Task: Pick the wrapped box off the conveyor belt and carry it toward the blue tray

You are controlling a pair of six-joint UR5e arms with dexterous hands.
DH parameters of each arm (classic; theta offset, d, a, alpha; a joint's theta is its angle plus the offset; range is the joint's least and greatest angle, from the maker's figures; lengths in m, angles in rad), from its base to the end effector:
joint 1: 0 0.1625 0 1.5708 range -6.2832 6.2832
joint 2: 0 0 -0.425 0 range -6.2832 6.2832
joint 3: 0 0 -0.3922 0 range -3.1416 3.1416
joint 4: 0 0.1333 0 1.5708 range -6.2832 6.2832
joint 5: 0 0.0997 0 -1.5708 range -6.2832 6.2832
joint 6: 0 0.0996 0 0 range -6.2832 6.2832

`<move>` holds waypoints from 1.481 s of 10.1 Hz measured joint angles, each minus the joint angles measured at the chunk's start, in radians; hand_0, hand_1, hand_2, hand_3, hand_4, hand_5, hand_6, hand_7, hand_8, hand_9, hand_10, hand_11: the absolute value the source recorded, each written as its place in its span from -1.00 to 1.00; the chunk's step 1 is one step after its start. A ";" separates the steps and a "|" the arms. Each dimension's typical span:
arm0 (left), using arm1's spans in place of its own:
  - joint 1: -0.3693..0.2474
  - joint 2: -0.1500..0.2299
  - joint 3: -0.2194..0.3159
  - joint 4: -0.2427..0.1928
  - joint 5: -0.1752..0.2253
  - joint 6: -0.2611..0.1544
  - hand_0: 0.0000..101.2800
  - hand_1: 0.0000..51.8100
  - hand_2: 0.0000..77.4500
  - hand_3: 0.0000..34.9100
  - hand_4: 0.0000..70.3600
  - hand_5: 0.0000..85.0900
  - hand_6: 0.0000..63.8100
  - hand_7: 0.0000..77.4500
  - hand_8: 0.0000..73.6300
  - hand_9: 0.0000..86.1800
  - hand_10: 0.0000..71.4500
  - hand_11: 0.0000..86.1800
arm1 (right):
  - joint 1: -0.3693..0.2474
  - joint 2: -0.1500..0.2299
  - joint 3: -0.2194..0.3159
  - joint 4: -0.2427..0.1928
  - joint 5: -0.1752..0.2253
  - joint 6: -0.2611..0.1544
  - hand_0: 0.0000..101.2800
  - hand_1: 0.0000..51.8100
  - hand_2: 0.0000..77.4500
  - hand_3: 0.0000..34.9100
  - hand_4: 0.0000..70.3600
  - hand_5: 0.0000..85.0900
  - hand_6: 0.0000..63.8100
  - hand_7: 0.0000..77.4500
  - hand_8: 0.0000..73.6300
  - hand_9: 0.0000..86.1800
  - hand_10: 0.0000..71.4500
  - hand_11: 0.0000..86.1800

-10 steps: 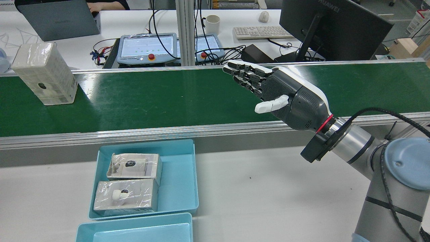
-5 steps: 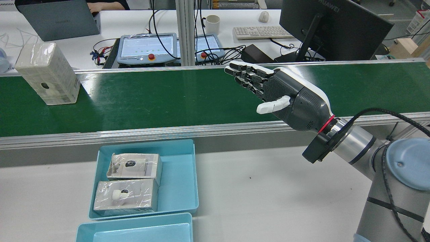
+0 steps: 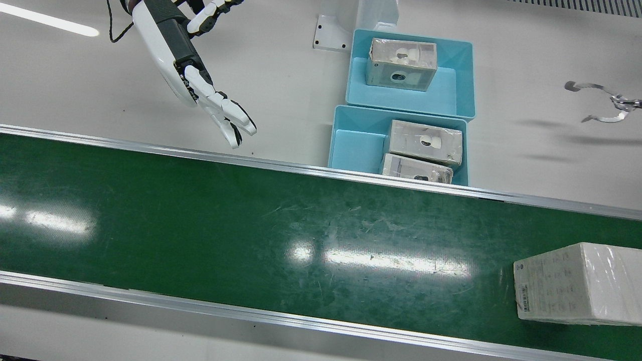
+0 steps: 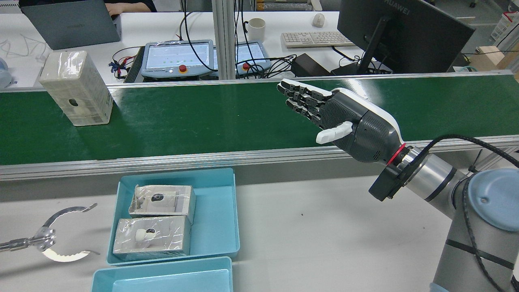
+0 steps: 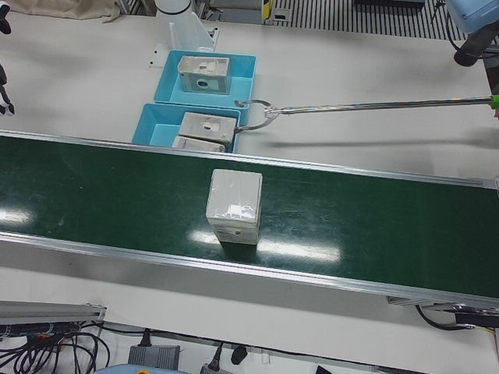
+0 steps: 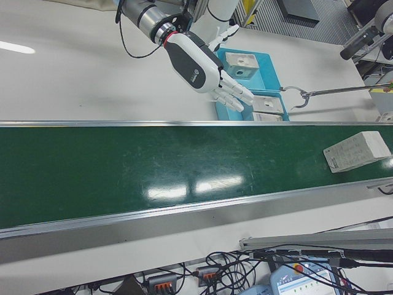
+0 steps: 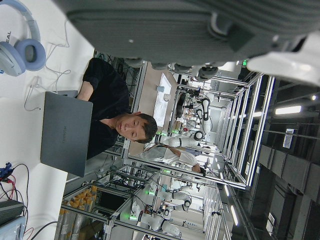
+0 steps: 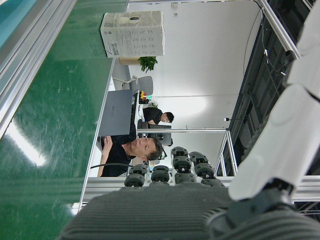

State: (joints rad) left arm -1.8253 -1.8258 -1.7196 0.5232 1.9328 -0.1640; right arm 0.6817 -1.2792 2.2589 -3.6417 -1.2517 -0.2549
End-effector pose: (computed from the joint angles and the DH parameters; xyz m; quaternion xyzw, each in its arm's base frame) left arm -0.2330 -0.5061 0.5297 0.1050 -0.6582 0.7446 0.0360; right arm -0.2618 -0.4243 0.2887 -0.1848 -0.8276 0.5043 0.1631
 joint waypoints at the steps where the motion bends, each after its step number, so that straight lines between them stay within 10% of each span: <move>1: 0.000 0.000 0.000 0.000 0.000 0.000 -1.00 -1.00 -0.99 -1.00 -1.00 -0.97 -1.00 -1.00 -1.00 -1.00 -1.00 -1.00 | 0.000 0.001 0.000 0.000 0.000 0.000 -0.23 -0.77 -0.75 -1.00 -0.80 -0.82 -0.80 -0.93 -0.85 -0.94 -0.86 -0.81; 15: 0.000 0.000 0.000 0.000 0.000 0.000 -1.00 -1.00 -0.99 -1.00 -1.00 -0.97 -1.00 -1.00 -1.00 -1.00 -1.00 -1.00 | -0.003 0.010 0.002 0.005 -0.046 0.066 -0.21 -0.73 -0.75 -1.00 -0.78 -0.78 -0.78 -0.89 -0.85 -0.94 -0.86 -0.82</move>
State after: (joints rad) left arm -1.8254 -1.8258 -1.7196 0.5232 1.9329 -0.1640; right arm 0.6787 -1.2688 2.2613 -3.6371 -1.2974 -0.1890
